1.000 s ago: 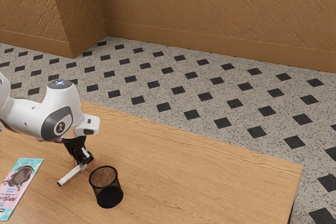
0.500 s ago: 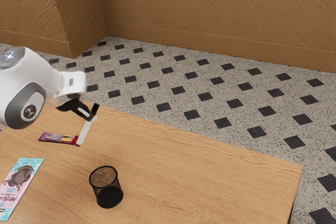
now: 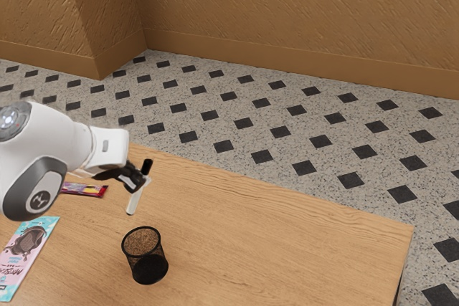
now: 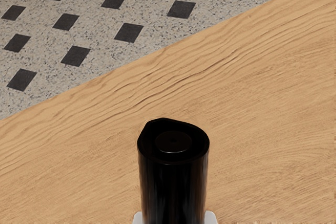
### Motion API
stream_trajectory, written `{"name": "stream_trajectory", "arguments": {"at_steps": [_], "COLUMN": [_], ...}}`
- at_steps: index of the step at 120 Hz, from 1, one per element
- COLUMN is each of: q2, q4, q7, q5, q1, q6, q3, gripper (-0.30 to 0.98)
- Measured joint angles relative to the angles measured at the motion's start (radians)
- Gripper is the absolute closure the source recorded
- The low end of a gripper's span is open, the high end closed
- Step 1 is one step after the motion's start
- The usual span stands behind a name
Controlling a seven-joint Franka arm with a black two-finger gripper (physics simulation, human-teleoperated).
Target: Put the marker into the pen holder.
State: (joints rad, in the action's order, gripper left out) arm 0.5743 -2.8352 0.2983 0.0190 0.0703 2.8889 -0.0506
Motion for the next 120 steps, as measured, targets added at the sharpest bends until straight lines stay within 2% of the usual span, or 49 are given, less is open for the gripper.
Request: {"name": "stream_trajectory", "arguments": {"at_steps": [45, 79, 101, 120], "q2": [0.042, -0.018, -0.059, -0.1], "q4": [-0.052, -0.057, -0.057, -0.055], "q7": [-0.018, -0.034, -0.042, -0.049], "q5": [-0.055, -0.07, -0.074, -0.079], "q1": [0.001, 0.0, 0.0, -0.001], "q6": [0.008, -0.001, -0.004, -0.003], "q3": [-0.102, -0.118, -0.117, -0.117], "gripper": [0.73, 0.72, 0.34, 0.16]}}
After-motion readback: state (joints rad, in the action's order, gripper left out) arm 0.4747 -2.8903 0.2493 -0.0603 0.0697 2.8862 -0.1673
